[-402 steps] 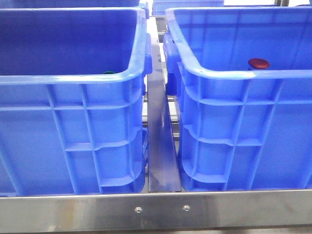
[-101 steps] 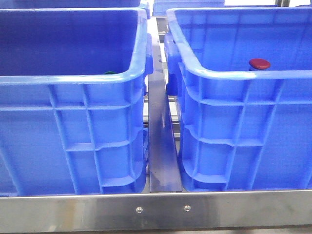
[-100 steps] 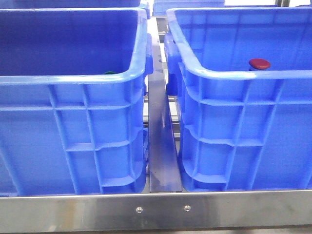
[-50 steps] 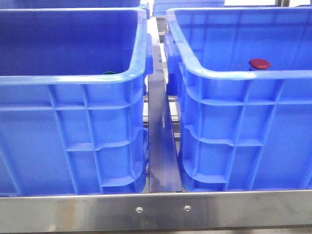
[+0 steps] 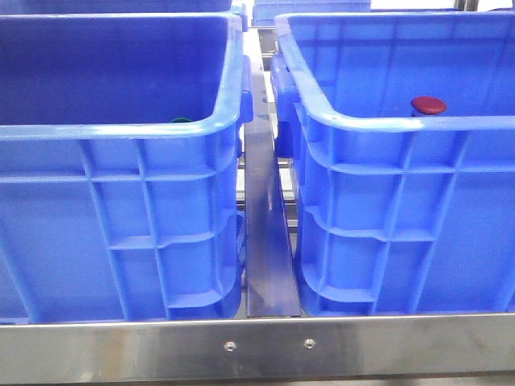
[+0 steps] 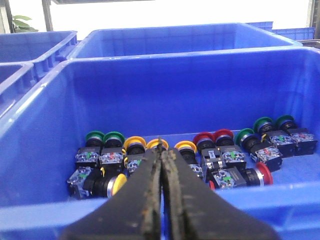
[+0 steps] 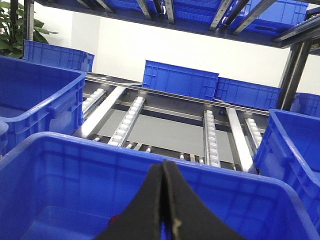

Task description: Pick red and yellow buttons and place in box

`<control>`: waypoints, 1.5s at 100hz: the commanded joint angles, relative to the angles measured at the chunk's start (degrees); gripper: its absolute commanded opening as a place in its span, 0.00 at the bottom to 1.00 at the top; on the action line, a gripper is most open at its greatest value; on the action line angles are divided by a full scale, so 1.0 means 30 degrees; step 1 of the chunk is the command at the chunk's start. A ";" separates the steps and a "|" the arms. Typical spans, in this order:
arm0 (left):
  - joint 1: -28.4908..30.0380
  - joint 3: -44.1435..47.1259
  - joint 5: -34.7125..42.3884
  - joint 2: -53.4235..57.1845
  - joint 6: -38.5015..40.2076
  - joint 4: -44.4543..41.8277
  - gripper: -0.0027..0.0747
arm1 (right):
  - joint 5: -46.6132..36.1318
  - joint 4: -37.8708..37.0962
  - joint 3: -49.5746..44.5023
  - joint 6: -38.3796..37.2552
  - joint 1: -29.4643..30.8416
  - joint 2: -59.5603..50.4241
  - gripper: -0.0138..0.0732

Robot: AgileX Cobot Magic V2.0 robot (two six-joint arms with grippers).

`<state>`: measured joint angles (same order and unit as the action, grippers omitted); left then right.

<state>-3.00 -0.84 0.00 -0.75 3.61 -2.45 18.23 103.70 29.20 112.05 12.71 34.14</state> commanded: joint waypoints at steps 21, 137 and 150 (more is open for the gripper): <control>0.0027 0.1070 0.2298 0.0928 -0.0024 0.0243 0.01 | 0.0589 0.2389 0.0531 0.0056 0.0042 -0.0074 0.06; 0.0027 0.1241 0.2546 0.0928 -0.0024 0.0320 0.01 | 0.0589 0.2389 0.0531 0.0056 0.0042 -0.0074 0.06; 0.0027 0.1241 0.2546 0.0928 -0.0024 0.0320 0.01 | 0.0589 0.2389 0.0531 0.0056 0.0042 -0.0074 0.06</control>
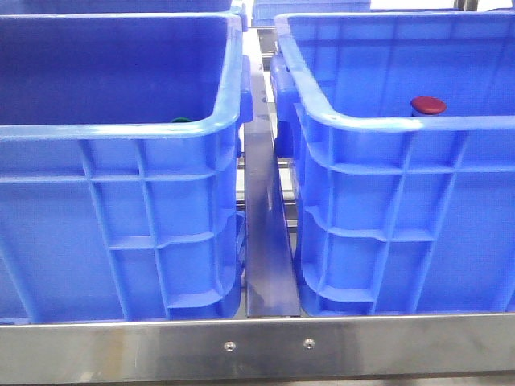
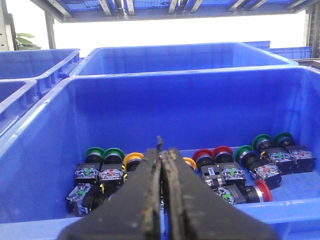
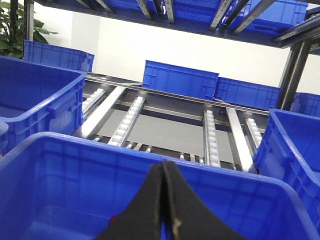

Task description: Pick red and yellow buttons and place in box

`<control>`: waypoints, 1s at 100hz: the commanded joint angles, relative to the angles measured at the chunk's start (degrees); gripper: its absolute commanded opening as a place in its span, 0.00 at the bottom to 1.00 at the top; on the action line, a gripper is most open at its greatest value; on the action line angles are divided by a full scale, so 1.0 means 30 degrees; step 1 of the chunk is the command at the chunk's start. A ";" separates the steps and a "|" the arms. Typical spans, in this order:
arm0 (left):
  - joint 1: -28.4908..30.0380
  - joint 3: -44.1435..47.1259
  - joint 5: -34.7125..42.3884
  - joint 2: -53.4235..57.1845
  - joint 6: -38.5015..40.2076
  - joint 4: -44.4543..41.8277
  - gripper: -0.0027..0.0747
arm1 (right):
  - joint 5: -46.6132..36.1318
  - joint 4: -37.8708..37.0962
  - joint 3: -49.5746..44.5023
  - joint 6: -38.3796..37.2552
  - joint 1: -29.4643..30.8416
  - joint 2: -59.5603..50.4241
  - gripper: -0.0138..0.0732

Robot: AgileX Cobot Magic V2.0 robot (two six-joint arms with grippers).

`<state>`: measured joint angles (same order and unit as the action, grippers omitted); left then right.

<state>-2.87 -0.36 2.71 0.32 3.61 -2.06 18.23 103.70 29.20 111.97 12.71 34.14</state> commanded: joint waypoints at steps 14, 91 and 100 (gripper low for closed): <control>-0.0018 0.1080 0.1641 0.0571 -0.0024 0.0189 0.01 | 0.0568 0.2389 0.0531 0.0081 0.0042 -0.0074 0.06; -0.0018 0.1080 0.1641 0.0571 -0.0024 0.0189 0.01 | 0.0632 -0.4970 0.0847 -0.6953 0.0042 -0.0095 0.06; -0.0018 0.1080 0.1641 0.0571 -0.0024 0.0189 0.01 | 0.0045 -0.7966 0.1112 -1.0100 0.0042 -0.0095 0.06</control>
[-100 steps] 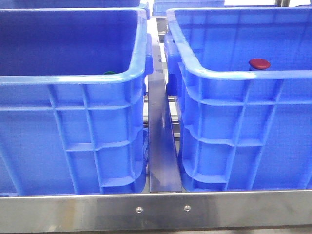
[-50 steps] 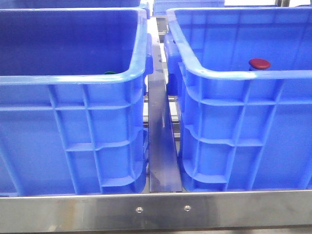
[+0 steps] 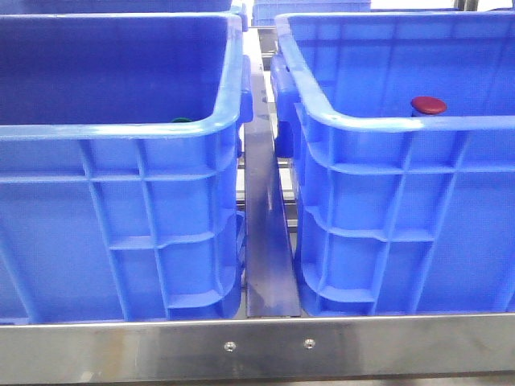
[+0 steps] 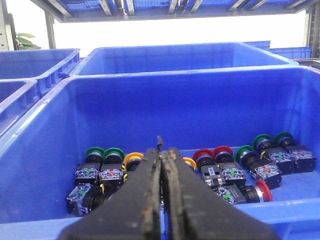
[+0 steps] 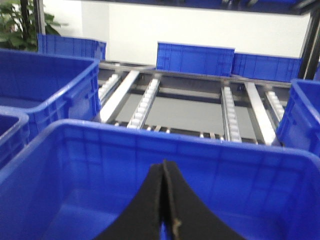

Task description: Pick red and yellow buttons and place in box

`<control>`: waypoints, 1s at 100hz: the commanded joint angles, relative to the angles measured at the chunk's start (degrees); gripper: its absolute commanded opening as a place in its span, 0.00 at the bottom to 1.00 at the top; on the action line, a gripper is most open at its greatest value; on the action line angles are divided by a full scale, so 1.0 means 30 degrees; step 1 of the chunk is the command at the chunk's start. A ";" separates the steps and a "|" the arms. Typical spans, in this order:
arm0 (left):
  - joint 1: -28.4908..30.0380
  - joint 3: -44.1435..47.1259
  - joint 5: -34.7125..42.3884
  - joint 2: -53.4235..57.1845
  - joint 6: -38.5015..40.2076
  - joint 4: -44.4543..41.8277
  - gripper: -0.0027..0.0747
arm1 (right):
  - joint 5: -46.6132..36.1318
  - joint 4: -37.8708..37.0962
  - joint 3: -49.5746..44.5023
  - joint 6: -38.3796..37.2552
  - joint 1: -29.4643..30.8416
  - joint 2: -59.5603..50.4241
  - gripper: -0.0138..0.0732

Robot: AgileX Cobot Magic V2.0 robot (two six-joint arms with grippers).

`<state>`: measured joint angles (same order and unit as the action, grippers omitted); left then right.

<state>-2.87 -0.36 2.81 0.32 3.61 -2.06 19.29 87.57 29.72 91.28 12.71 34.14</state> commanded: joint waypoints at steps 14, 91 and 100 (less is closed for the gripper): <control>-0.0018 0.1080 0.1609 0.0571 -0.0024 0.0189 0.01 | -0.1675 -0.8731 0.1139 -0.9581 0.0042 -0.0163 0.06; -0.0018 0.1080 0.1609 0.0571 -0.0024 0.0189 0.01 | -1.0825 -2.7923 -0.3970 -2.7694 -0.4259 -0.4024 0.06; -0.0018 0.1080 0.1609 0.0571 -0.0024 0.0189 0.01 | -1.1212 -2.8284 -0.5565 -2.8126 -0.4267 -0.5611 0.06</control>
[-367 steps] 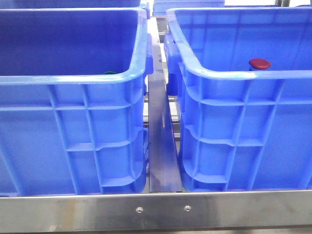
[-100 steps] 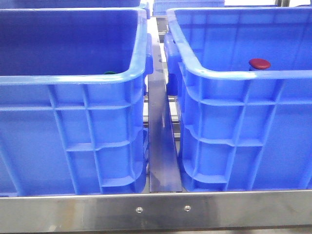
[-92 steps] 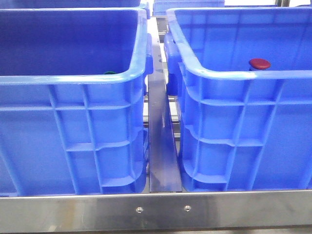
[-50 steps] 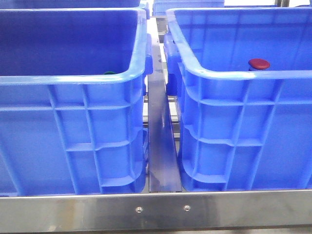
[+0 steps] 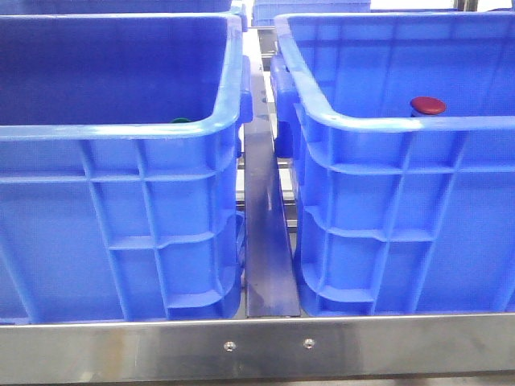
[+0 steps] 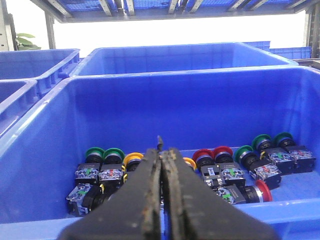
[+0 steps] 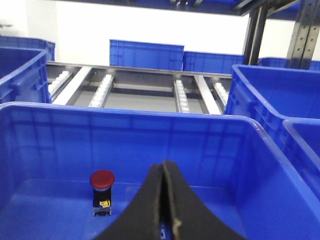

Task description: Pick red and yellow buttons and place in box

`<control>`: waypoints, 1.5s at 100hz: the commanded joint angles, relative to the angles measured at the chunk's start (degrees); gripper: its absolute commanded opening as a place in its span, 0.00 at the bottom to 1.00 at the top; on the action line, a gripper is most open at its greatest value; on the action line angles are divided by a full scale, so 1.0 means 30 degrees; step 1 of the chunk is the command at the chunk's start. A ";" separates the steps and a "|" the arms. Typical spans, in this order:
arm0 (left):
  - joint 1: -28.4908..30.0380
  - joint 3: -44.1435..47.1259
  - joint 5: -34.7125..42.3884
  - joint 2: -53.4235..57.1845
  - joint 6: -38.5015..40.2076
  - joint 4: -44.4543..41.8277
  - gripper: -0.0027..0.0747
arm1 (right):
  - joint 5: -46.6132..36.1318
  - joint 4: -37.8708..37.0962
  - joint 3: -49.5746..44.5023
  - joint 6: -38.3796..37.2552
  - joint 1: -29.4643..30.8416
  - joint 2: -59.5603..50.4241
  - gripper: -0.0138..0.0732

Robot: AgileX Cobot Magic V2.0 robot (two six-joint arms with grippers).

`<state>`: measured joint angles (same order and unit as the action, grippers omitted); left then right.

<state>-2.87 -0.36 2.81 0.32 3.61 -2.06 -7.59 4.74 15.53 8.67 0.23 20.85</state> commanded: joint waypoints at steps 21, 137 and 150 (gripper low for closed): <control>-0.0018 0.1080 0.1609 0.0571 -0.0024 0.0189 0.01 | -0.2238 -0.1140 -0.3573 -0.2138 -0.0107 -0.4646 0.06; -0.0018 0.1080 0.1609 0.0571 -0.0024 0.0189 0.01 | -0.0958 -0.1207 -0.5429 -0.3766 -0.0129 -0.7615 0.06; -0.0018 0.1080 0.1609 0.0571 -0.0024 0.0189 0.01 | -0.0939 -0.1207 -0.5429 -0.3770 -0.0129 -0.7615 0.06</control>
<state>-2.87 -0.36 2.81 0.32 3.61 -2.06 -6.22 1.64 -1.69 -2.51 -0.11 -0.61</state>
